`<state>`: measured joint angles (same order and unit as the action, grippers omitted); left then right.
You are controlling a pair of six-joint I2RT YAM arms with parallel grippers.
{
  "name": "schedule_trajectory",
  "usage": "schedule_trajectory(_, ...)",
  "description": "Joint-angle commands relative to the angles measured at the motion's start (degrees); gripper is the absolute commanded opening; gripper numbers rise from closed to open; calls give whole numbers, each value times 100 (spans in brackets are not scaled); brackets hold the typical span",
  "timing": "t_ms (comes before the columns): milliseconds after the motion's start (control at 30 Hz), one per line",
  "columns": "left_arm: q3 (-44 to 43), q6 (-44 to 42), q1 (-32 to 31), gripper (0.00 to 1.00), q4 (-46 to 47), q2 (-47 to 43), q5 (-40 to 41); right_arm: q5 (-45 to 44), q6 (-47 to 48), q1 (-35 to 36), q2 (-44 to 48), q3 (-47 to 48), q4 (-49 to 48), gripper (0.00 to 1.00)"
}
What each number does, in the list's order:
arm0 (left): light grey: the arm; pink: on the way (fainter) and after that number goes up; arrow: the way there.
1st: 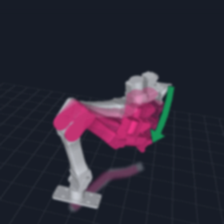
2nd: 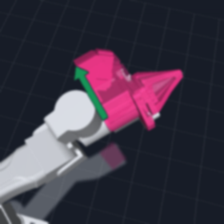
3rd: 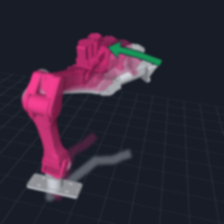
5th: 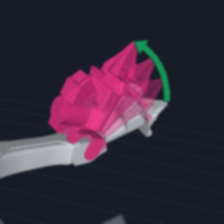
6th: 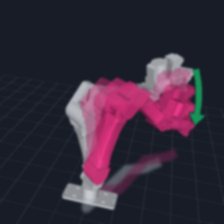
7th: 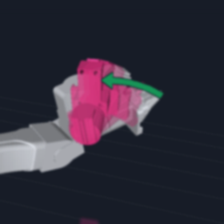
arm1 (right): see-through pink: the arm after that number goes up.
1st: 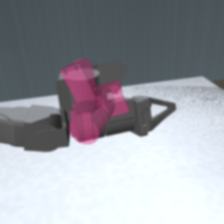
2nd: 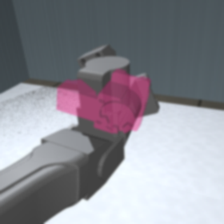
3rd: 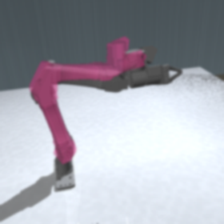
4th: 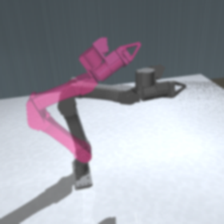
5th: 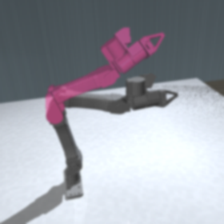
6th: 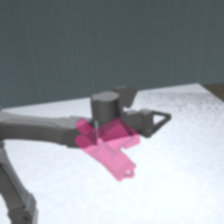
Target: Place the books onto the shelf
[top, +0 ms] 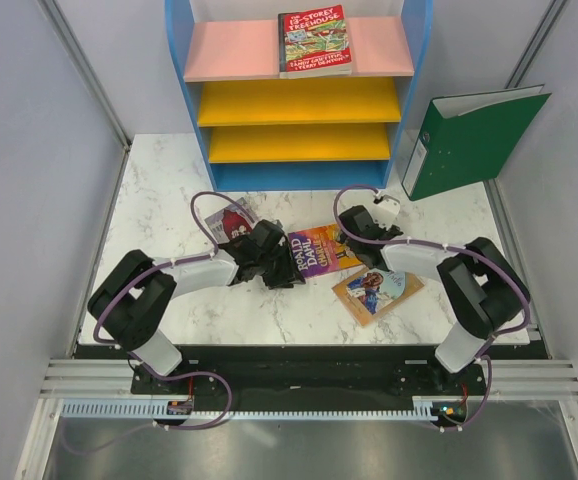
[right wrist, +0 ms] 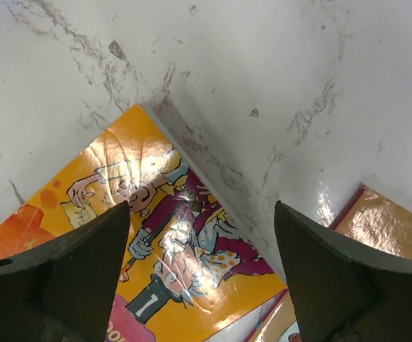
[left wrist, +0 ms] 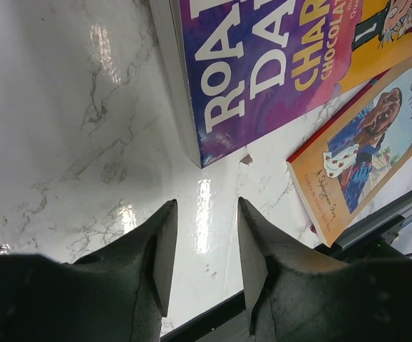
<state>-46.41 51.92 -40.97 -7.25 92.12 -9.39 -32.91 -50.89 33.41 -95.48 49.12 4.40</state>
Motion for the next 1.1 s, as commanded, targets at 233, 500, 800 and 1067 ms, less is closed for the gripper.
schedule_trajectory(233,-272,222,-16,46,-57,192,-20,2275,98,-80,-1235,687,-62,88)
schedule_trajectory(500,-930,354,1,45,-865,1026,420,3088,-9,227,-474,-139,-582,79)
schedule_trajectory(800,-1212,135,641,45,-1358,949,895,2834,317,912,1258,-755,341,79)
schedule_trajectory(1067,-2545,-630,1118,45,-1657,1256,798,2807,70,2107,1445,-545,465,80)
